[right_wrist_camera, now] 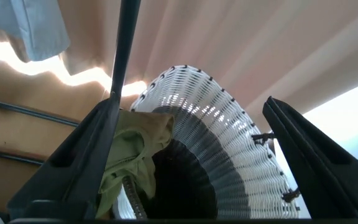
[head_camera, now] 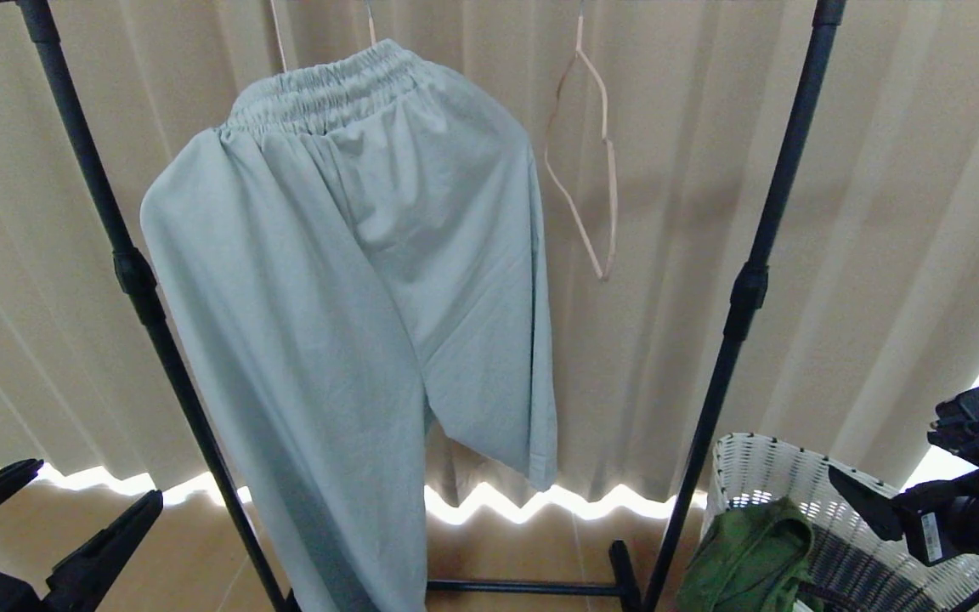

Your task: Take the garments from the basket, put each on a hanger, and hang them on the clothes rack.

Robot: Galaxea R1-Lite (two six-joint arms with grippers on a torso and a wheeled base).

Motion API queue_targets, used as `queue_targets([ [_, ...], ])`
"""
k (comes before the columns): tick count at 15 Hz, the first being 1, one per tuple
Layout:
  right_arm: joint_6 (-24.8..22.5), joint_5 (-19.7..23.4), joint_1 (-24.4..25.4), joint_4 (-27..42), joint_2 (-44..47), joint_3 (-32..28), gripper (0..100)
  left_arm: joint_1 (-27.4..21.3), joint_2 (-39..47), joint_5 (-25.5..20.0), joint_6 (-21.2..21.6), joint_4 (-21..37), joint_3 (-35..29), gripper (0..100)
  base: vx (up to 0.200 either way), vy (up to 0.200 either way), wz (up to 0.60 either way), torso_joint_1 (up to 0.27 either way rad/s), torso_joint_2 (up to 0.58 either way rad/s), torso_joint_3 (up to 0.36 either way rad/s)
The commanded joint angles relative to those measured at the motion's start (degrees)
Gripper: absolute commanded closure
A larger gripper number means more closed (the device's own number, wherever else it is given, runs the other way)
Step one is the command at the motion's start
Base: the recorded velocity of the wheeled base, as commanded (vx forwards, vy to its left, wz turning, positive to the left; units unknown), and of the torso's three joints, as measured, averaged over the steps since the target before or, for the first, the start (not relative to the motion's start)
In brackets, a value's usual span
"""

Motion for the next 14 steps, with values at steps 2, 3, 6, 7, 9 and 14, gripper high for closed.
queue_targets([
  [2, -0.12, 0.01, -0.02, -0.03, 0.27, -0.01, 0, -0.03, 0.03, 0.01, 0.0, -0.01, -0.01, 0, 0.0, 0.0, 0.0, 0.0, 0.0, 0.0],
  [3, -0.12, 0.01, -0.02, 0.05, 0.53, -0.01, 0, -0.03, 0.03, 0.01, 0.0, -0.01, -0.01, 0, 0.0, 0.0, 0.0, 0.0, 0.0, 0.0],
  [6, -0.48, -0.34, -0.02, 1.72, 2.11, -0.36, 0, -0.03, 0.03, 0.01, 0.0, -0.01, -0.01, 0, 0.0, 0.0, 0.0, 0.0, 0.0, 0.0],
  [7, -2.76, -0.43, -0.19, 4.01, 2.73, -0.71, 0, -0.03, 0.03, 0.01, 0.0, -0.01, 0.08, 0, 0.0, 0.0, 0.0, 0.0, 0.0, 0.0],
  [9, -7.68, -0.34, -1.33, 9.63, 4.31, -3.61, 0, -0.03, 0.12, 0.01, 0.0, -0.01, 0.08, 0, 0.0, 0.0, 0.0, 0.0, 0.0, 0.0],
  [14, -8.3, -0.43, -1.33, 17.54, 15.21, -9.33, 0, -0.12, -0.06, 0.01, 0.0, -0.01, 0.08, 0, 0.0, 0.0, 0.0, 0.0, 0.0, 0.0],
])
